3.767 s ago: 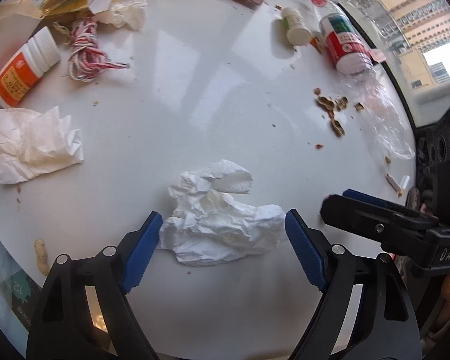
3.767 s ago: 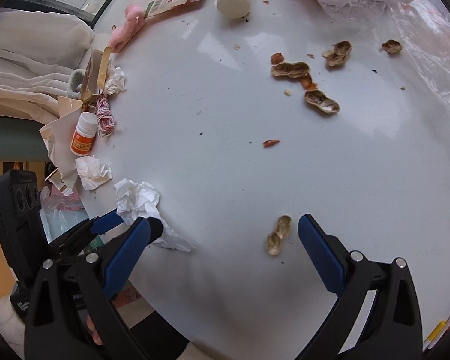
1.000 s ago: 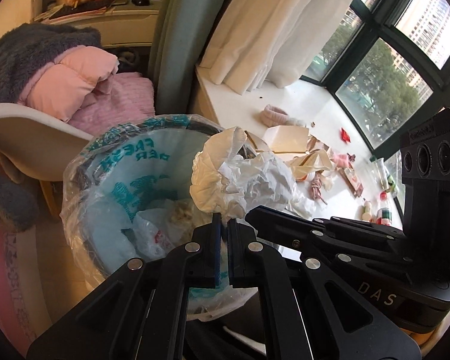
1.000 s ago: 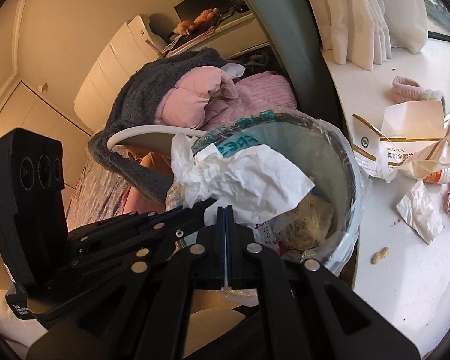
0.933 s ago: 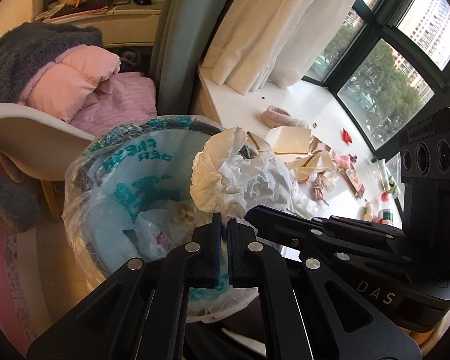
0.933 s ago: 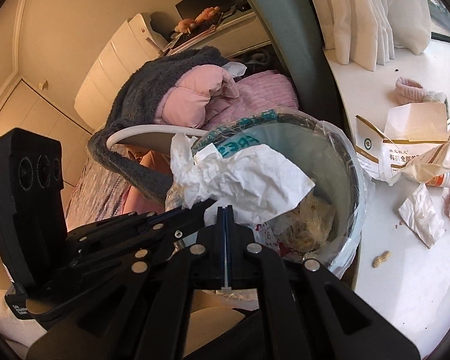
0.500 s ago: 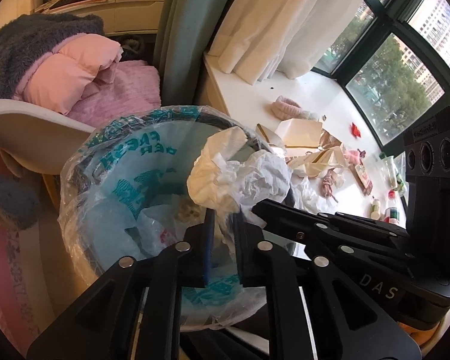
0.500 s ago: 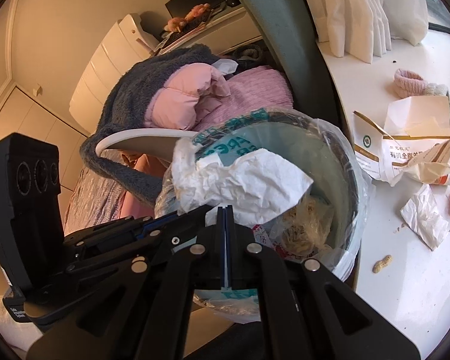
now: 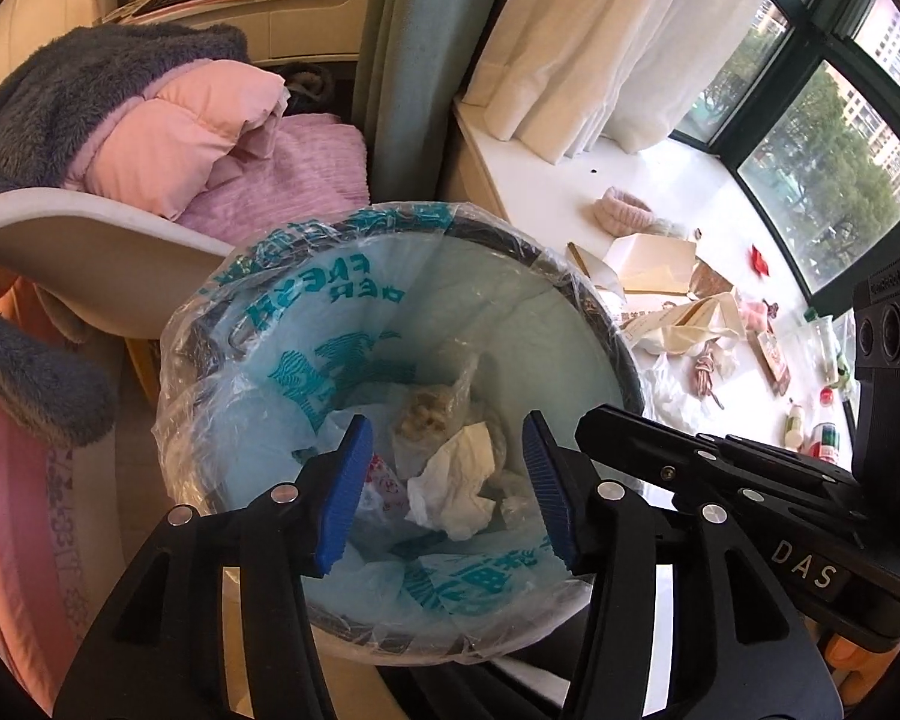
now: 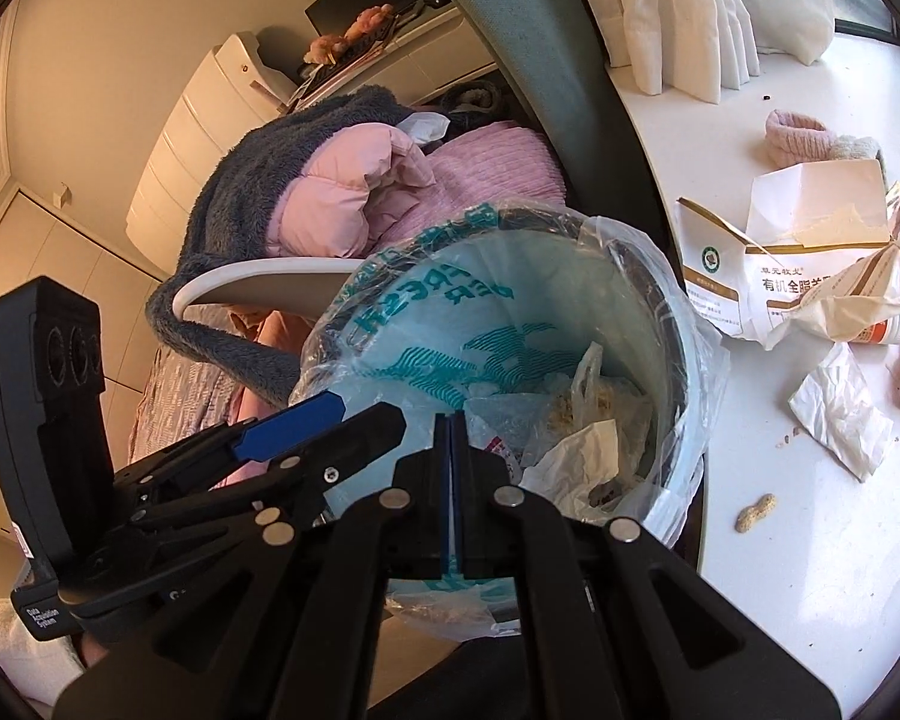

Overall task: Collect trash
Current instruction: 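Lower the tissue into the bin and open the left gripper, then move both grippers back over the sill toward the clear orange-print bag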

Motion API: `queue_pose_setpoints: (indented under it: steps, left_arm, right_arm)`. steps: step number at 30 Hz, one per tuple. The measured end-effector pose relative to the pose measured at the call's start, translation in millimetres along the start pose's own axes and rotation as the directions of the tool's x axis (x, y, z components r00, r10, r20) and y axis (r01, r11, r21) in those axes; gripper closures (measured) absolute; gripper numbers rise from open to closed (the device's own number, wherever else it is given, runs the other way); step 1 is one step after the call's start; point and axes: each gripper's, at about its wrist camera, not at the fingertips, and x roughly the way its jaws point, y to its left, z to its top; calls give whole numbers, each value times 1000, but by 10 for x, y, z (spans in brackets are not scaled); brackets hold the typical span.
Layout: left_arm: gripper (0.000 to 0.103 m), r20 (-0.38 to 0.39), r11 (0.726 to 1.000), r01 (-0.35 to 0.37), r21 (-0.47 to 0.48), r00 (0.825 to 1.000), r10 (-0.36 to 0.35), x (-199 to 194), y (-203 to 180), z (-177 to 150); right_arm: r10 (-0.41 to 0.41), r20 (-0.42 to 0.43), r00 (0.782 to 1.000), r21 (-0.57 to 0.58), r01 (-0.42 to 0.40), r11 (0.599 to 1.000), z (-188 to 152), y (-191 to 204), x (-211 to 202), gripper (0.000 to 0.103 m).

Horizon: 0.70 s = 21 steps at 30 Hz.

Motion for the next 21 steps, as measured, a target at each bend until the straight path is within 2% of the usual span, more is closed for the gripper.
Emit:
queue_pose_setpoints:
  steps: [3,4,6,7,8,9,10,12,16,21]
  left_arm:
    - [53,2,1000,-12,10,1000,12,-17,-17,2]
    - [53,5,1000,-23,11,1000,23,-27,-18,0]
    - [52,15,998,-67,-5,998,67,-44,-5,5]
    - [51,28,996,-76,-42,997,77,-65,50,8]
    - [43,43,994,-63,-89,997,67,-91,125,9]
    - [32,58,991,-52,-127,996,60,-122,184,5]
    - [31,79,987,-59,-146,994,71,-159,209,2]
    - [28,118,990,-73,-120,989,87,-219,159,5]
    - [27,199,992,-123,-18,972,124,-331,-125,21]
    - [26,199,994,-88,59,977,75,-323,-524,47]
  right_arm:
    - [-7,5,1000,-1,7,1000,-4,1,-3,100]
    - [-27,14,1000,-4,27,1000,-12,8,-15,95]
    - [-62,37,997,0,62,998,-32,-6,-58,70]
    - [-76,49,996,11,75,997,-42,-37,-86,35]
    - [-110,64,992,30,108,994,-53,-81,-118,6]
    - [-91,71,993,42,88,995,-72,-117,-139,6]
    - [-72,71,995,56,68,996,-85,-144,-154,6]
    - [-77,88,993,52,73,996,-131,-131,-200,6]
    - [-93,125,988,42,88,995,-225,-151,-350,6]
    - [-167,195,967,118,146,982,-433,-354,-705,6]
